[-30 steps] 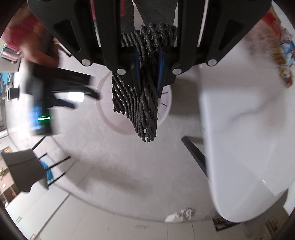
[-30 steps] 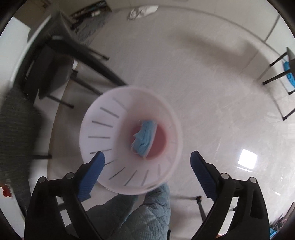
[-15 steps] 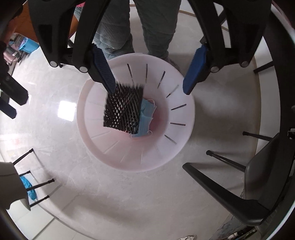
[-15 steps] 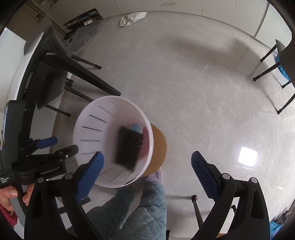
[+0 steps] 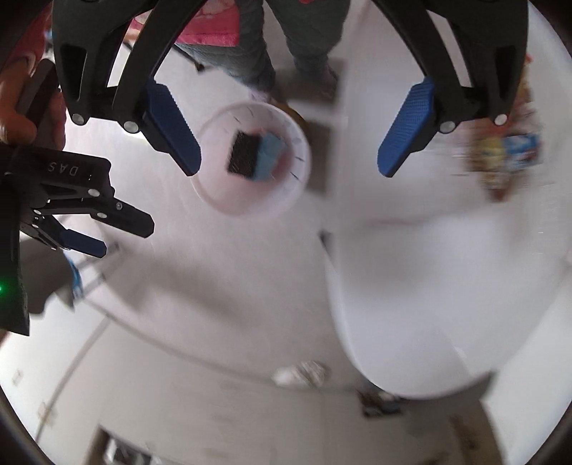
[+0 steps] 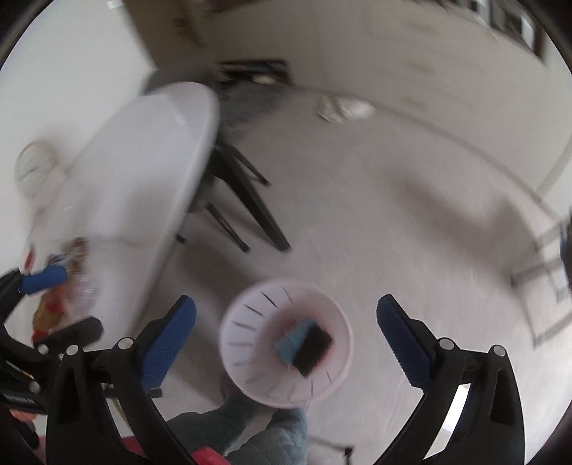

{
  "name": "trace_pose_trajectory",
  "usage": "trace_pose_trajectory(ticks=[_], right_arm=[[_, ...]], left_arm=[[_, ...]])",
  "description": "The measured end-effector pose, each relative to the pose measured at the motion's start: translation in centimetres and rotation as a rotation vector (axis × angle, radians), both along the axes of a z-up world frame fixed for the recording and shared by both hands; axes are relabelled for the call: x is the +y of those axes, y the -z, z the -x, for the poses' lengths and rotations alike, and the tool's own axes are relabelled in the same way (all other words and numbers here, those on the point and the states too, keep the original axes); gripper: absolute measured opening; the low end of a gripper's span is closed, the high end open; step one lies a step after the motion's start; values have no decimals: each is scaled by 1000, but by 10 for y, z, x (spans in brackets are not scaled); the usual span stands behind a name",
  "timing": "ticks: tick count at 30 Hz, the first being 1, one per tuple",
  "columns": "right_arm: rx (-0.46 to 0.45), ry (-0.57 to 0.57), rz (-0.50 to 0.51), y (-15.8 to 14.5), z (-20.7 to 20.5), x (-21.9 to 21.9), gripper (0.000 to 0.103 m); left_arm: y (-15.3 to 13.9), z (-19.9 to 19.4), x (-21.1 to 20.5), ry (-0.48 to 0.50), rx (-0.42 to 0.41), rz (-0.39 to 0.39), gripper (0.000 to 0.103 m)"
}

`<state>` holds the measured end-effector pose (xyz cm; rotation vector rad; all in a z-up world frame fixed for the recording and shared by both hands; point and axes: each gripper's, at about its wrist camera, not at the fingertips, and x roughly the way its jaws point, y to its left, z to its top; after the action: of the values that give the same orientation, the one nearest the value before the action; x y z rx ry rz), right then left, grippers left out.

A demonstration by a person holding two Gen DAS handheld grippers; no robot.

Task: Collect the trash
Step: 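Carry the mask and net to the floor bin and open both tools, then move both tools back over the trash pile on the table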

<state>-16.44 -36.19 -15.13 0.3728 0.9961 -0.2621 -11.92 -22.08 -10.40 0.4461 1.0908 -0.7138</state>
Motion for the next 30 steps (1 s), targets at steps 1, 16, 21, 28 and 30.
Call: trace_pose_trajectory(ticks=[1,16,21,28,30], right_arm=[[-16,-39,19,-12,-7,9,101],[-118,-538,86,-77,-94,161,101],[-99,-619,86,-76,-105,203,101],[-29,-660,62,-59,-120,243,101],[-11,-665,65,-57,-123,251,101]], left_arm=[[-12,-4,13,-30,-24,8,95],[-39,-42,254,-639,-139,-11,95],[-16,-44,315,-760,-95,-24,95],[40,-53,364,-780,-35,-86,95],[60,-59,375,-771,-13,-102,95]])
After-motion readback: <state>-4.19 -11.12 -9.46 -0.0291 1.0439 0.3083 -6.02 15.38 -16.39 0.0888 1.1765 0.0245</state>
